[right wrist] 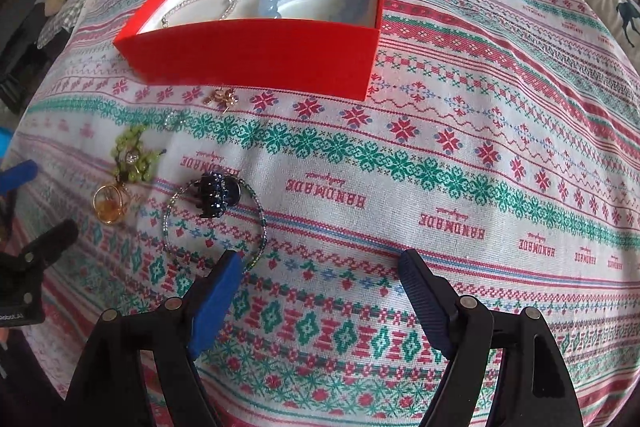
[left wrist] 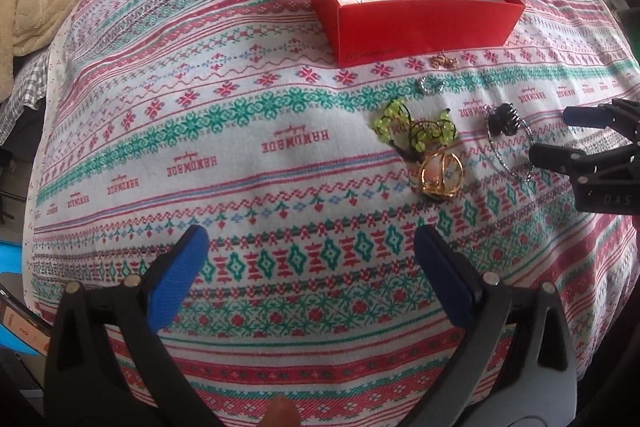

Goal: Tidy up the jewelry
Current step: 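Grasp the wire bangle with the black flower with the right tool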

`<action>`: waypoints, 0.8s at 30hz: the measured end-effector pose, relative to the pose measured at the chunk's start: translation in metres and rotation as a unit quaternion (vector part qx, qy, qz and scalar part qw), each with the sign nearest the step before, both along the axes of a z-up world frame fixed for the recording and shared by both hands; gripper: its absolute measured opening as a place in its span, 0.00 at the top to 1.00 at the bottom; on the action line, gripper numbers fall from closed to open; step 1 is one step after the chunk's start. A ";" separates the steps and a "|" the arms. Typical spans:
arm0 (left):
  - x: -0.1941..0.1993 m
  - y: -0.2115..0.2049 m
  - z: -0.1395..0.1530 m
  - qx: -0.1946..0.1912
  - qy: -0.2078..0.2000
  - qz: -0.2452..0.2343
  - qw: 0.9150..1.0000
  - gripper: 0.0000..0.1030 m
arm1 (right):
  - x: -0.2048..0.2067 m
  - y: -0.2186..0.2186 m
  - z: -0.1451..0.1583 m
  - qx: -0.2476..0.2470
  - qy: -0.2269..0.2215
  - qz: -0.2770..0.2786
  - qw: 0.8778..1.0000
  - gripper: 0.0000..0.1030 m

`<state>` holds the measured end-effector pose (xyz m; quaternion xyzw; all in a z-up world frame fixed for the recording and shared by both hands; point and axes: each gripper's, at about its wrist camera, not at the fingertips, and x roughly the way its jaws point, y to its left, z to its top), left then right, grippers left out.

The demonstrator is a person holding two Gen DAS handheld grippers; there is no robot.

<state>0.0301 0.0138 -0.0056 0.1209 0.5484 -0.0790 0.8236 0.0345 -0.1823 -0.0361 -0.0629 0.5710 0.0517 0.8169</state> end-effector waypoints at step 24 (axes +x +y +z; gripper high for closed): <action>-0.011 -0.027 0.007 -0.034 0.001 -0.041 0.999 0.01 | -0.025 0.022 0.044 0.016 -0.076 0.051 0.996 0.97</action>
